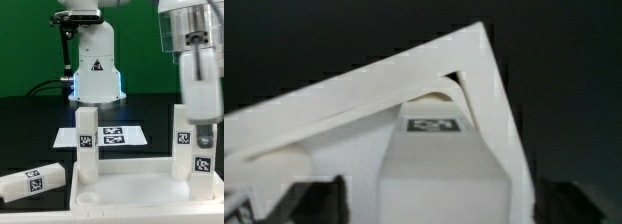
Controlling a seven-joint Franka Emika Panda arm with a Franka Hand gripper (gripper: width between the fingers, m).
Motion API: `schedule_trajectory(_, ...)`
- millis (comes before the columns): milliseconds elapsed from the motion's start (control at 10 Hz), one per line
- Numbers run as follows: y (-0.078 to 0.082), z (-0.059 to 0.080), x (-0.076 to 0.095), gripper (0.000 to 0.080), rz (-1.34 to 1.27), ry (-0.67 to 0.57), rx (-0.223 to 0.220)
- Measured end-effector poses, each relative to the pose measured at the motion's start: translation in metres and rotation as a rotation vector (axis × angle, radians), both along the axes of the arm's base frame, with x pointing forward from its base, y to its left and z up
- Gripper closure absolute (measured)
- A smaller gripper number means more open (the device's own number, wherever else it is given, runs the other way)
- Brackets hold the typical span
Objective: Assemble desk
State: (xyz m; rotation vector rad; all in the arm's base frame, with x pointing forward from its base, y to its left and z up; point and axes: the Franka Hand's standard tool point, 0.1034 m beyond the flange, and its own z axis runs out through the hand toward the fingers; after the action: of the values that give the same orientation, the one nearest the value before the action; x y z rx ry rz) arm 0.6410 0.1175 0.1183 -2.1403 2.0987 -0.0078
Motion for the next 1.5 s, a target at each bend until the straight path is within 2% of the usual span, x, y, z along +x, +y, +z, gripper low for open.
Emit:
schedule_trajectory(100,0.006,-0.001,-0.001,0.0199,0.153,-0.011,-0.01)
schedule_trajectory(200,0.009,-0.002,-0.003,0.016,0.215,-0.011,-0.014)
schedule_trajectory(400,0.005,-0.002,-0.002,0.0153,0.336,-0.025,-0.03)
schedule_trajectory(500,0.003,-0.002,-0.003,0.0153,0.481,-0.035,-0.056)
schedule_trajectory(600,-0.002,-0.002,-0.002,0.015,0.709,-0.048,-0.1)
schedule_trajectory(800,-0.004,-0.002,-0.001,0.015,1.0,-0.072,-0.139)
schedule_trajectory(900,-0.001,-0.002,0.001,0.015,1.066,-0.097,-0.158)
schedule_trajectory(1000,-0.001,-0.003,0.0,0.015,1.037,-0.095,-0.154)
schedule_trajectory(1200,-0.001,-0.003,0.001,0.0412,1.015,-0.093,-0.153)
schedule_trajectory(1300,-0.002,-0.003,0.0,0.0412,0.948,-0.086,-0.146)
schedule_trajectory(1400,-0.006,-0.003,0.0,0.0507,0.86,-0.076,-0.137)
schedule_trajectory(1500,-0.012,-0.003,0.0,0.0508,0.702,-0.053,-0.12)
